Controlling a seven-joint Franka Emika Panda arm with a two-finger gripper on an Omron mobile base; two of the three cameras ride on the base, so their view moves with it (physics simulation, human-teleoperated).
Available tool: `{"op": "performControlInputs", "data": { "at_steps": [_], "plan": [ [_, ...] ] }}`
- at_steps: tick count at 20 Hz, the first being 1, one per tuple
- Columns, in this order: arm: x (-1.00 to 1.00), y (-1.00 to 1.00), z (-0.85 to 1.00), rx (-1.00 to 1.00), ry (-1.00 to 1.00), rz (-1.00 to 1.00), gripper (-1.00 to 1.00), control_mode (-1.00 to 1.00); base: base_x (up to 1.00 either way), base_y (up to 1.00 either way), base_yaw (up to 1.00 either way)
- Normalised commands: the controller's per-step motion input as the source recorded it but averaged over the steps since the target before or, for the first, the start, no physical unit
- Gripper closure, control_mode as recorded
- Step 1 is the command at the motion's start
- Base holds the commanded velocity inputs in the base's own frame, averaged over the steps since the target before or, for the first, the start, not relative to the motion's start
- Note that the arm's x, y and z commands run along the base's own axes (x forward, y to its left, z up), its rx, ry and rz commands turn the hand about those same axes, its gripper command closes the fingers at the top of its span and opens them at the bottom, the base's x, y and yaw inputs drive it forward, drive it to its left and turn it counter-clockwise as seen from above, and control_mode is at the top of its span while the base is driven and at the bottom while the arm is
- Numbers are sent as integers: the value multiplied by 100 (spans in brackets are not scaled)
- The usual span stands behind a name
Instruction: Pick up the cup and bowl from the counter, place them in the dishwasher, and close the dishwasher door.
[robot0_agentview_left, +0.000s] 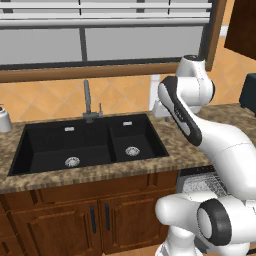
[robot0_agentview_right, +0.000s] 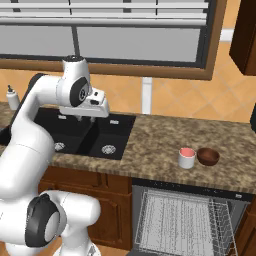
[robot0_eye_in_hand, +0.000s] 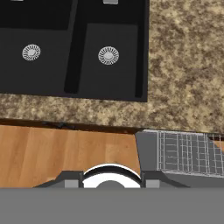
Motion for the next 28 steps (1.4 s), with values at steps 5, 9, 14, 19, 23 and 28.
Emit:
{"op": "performControlInputs", "data": {
  "at_steps": [5,9,14,19,23,28],
  "plan": [
    [0,-37,0,0,0,-1,-100,-100,0,0,0],
    [0,-87,0,2,0,-5,-100,-100,0,0,0],
    [4,-100,-2,1,3,-15,-100,-100,0,0,0],
    [23,-99,-27,0,9,-22,-100,-100,0,0,0],
    [38,-93,-34,0,12,-26,-100,-100,0,0,0],
    [33,-76,-36,0,4,-25,-100,-100,0,0,0]
  ]
}}
